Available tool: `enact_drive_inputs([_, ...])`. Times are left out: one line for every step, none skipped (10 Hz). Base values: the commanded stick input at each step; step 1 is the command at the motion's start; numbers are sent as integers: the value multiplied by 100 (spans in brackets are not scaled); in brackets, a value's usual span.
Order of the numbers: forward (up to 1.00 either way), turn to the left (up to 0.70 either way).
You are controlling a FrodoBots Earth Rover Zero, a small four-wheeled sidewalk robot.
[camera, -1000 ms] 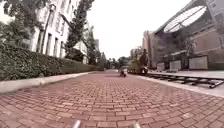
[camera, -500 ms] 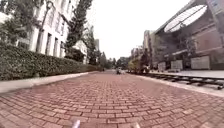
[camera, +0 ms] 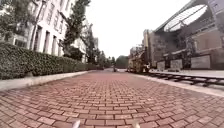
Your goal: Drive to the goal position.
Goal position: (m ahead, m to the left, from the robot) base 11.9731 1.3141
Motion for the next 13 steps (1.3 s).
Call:
enact_drive_inputs([70,0])
enact_drive_inputs([70,-4])
enact_drive_inputs([70,-2])
enact_drive_inputs([70,0])
enact_drive_inputs([70,-2])
enact_drive_inputs([70,-7])
enact_drive_inputs([70,0])
enact_drive_inputs([70,0])
enact_drive_inputs([70,-2])
enact_drive_inputs([70,-7])
enact_drive_inputs([70,-4])
enact_drive_inputs([70,0])
enact_drive_inputs([70,-5])
